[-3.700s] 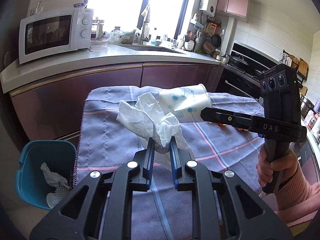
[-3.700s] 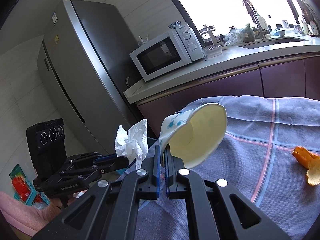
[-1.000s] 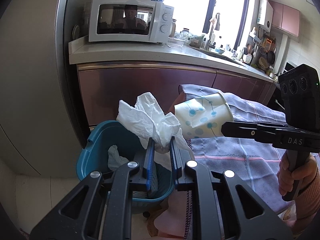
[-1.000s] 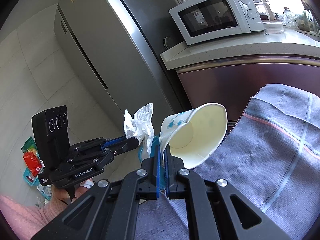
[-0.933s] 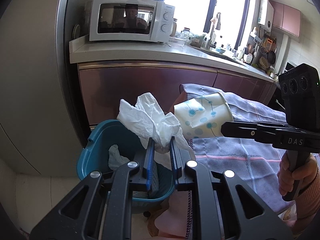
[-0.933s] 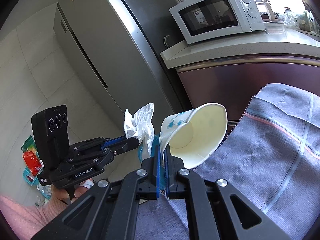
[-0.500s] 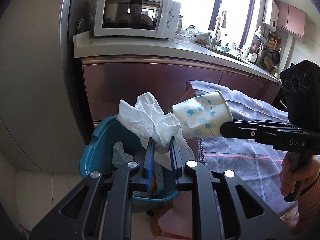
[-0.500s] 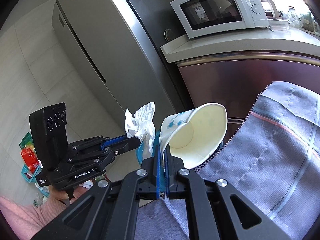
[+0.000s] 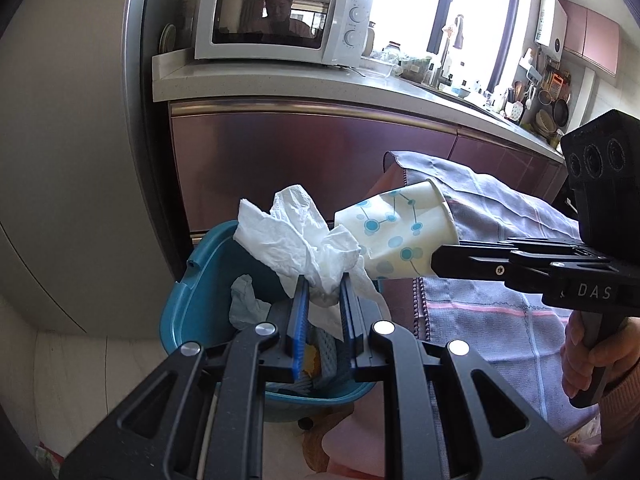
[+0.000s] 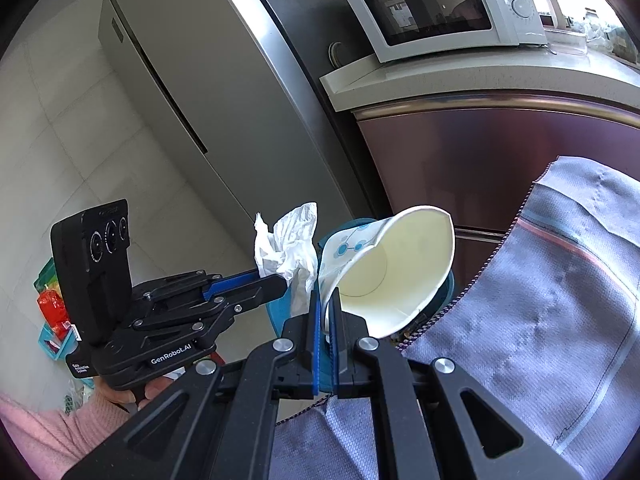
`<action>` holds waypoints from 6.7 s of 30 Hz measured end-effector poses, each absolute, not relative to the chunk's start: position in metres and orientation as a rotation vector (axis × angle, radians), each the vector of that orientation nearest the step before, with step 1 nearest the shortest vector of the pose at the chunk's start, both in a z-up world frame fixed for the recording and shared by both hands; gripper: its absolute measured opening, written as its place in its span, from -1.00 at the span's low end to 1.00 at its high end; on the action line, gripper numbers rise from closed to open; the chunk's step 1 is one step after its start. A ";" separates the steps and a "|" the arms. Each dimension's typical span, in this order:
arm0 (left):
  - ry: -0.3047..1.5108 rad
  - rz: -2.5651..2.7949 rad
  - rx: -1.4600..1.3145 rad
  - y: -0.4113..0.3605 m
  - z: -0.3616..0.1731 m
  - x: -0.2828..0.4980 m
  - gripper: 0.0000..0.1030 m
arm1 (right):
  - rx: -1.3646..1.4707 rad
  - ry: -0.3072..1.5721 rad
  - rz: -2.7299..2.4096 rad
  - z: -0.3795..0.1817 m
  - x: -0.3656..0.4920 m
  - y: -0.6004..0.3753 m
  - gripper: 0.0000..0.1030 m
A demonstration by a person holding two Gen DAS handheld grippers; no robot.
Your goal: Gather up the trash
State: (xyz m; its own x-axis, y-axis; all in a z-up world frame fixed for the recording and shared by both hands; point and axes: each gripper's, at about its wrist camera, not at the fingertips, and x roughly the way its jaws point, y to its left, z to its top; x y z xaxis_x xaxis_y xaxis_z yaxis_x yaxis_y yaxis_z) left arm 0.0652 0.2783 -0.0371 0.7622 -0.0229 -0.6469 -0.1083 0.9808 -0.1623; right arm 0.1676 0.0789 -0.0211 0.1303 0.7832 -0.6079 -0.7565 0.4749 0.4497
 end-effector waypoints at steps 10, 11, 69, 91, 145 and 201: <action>0.729 0.067 -0.205 0.280 -0.052 0.077 -0.69 | 0.016 0.943 1.106 -0.032 0.175 0.094 -0.94; 0.733 0.069 -0.206 0.281 -0.054 0.078 -0.69 | 0.013 0.948 1.104 -0.033 0.175 0.095 -0.94; 0.631 -0.088 -0.207 0.221 -0.047 0.076 0.03 | 0.040 0.844 0.966 -0.010 0.136 0.020 -0.17; 0.592 -0.275 -0.024 0.059 -0.023 0.085 0.89 | 0.157 0.706 0.610 -0.003 0.098 -0.168 0.42; 0.991 -0.716 0.000 -0.199 -0.086 0.226 -0.13 | 0.443 0.764 0.238 -0.049 0.134 -0.387 0.45; 0.960 -0.705 0.032 -0.166 -0.086 0.194 -0.93 | 0.475 0.755 0.363 -0.048 0.124 -0.372 -0.93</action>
